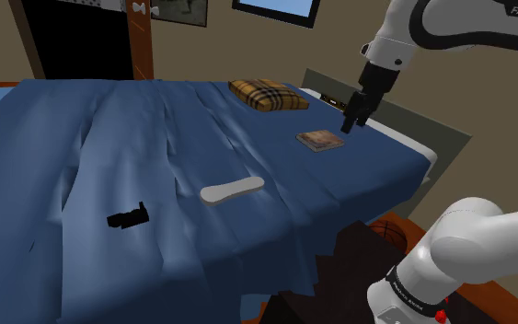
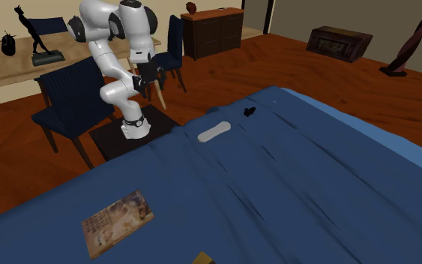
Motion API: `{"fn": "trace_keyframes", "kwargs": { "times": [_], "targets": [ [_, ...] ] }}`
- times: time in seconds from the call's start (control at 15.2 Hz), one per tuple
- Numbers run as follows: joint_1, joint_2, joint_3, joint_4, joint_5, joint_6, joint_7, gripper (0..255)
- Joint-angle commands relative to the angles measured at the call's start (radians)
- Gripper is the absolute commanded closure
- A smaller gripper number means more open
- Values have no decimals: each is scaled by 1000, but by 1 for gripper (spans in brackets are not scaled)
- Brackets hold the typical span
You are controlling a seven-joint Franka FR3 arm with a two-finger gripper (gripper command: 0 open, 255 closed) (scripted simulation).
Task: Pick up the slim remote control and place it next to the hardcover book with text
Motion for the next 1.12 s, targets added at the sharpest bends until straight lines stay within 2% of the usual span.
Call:
{"fn": "trace_keyframes", "kwargs": {
  "times": [0.0,0.53,1.06],
  "targets": [
    [0,0,0,0,0,0,0,0],
    [109,259,-27,28,-11,219,-288,0],
    [205,516,-15,107,-3,384,-563,0]
  ]
}}
